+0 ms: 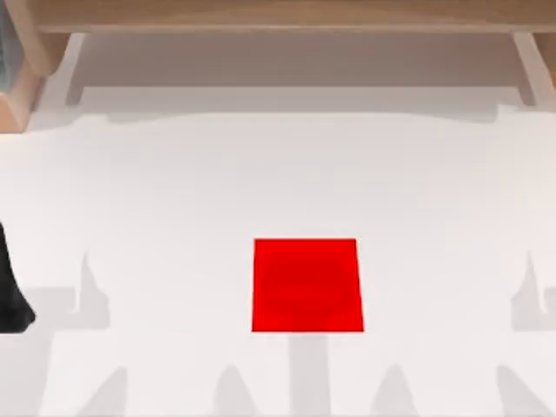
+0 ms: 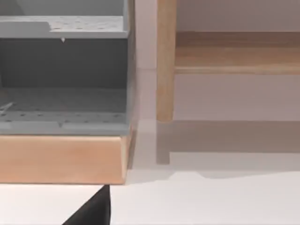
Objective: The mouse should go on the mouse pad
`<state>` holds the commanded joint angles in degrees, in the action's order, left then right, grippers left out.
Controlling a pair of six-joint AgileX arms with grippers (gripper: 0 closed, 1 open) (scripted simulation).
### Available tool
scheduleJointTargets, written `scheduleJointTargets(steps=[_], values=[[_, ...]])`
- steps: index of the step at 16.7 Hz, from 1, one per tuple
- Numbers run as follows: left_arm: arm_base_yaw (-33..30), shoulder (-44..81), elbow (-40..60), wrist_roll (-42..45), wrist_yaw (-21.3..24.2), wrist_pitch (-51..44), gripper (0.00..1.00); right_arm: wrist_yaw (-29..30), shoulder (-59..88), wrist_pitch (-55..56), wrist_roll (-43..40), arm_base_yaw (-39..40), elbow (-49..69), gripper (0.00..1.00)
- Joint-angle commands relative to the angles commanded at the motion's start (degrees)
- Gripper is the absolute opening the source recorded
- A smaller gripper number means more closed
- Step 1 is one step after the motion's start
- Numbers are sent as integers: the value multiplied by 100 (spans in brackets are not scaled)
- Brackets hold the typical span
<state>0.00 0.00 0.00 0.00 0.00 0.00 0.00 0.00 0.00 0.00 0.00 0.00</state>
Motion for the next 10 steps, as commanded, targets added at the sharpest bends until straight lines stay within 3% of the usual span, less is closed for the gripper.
scheduleJointTargets(steps=[5,10], values=[[0,0,0,0,0,0,100,11,360,-291,-366,-139,325,100],[0,0,0,0,0,0,100,2,2144,-1488,-2183,-664,1692,100]])
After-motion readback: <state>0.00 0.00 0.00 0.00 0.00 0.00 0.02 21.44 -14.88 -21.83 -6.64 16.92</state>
